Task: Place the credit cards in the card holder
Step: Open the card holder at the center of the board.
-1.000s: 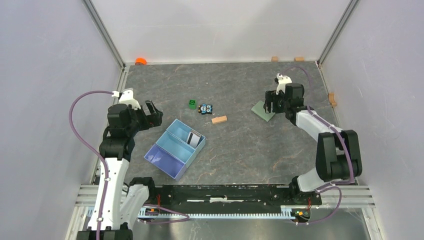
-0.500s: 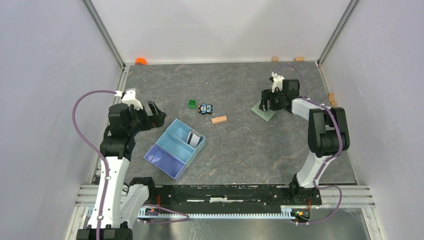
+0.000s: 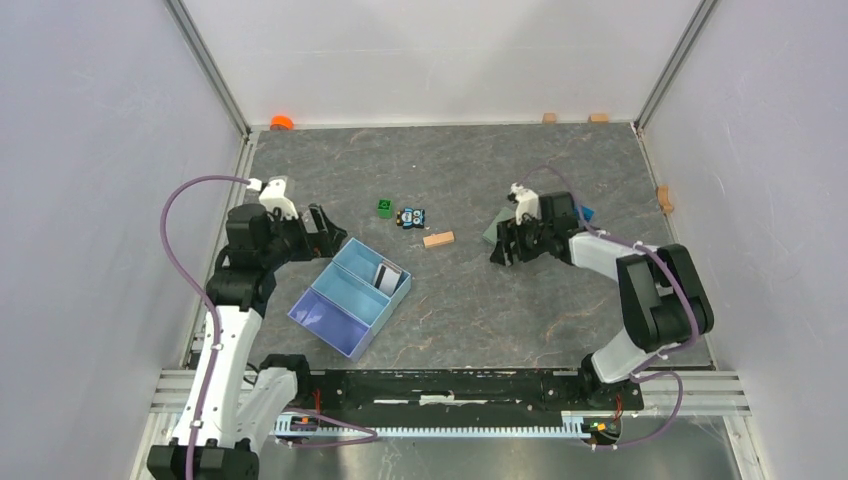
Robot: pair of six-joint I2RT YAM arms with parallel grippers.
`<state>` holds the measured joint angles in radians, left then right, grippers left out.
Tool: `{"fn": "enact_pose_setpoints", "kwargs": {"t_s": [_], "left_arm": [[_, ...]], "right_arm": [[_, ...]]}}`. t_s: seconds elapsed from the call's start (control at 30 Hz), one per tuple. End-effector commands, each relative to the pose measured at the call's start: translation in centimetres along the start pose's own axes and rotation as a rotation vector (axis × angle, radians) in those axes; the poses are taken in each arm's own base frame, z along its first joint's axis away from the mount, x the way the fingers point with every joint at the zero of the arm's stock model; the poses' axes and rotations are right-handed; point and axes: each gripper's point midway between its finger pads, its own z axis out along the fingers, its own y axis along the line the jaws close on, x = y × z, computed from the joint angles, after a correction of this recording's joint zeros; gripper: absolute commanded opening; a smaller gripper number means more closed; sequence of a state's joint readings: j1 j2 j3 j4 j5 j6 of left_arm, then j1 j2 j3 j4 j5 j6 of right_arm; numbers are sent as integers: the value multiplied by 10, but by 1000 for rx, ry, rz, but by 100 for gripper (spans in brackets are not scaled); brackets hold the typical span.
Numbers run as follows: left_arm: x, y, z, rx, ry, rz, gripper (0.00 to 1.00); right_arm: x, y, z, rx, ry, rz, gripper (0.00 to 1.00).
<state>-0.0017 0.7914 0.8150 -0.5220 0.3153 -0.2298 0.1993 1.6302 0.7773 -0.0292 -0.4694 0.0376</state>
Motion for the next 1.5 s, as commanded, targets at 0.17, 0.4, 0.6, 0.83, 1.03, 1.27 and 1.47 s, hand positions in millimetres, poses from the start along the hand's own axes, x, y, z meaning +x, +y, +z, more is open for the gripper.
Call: {"fn": "enact_pose_setpoints", "kwargs": {"t_s": [0.17, 0.4, 0.6, 0.83, 1.03, 1.27, 1.47], "left_arm": [[-7, -58, 17, 196, 49, 61, 100], [-43, -137, 33, 364, 91, 119, 100], [-47, -149, 51, 387, 127, 115, 100], [-27, -131, 59, 335, 148, 143, 100], [-23, -132, 59, 342, 159, 141, 100], [-13, -138, 62, 368, 190, 128, 100], [6, -157, 64, 444, 253, 141, 100]], "right_arm": [[-12, 10, -29, 164, -61, 26, 73], [-49, -22, -29, 298, -105, -47, 72], [-61, -40, -9, 347, -56, -31, 65], [-43, -49, 7, 379, 28, -8, 58], [-21, -42, 9, 370, 70, -13, 50], [-3, -41, 5, 377, 94, 6, 9], [-16, -4, -9, 212, -5, -21, 0]]}}
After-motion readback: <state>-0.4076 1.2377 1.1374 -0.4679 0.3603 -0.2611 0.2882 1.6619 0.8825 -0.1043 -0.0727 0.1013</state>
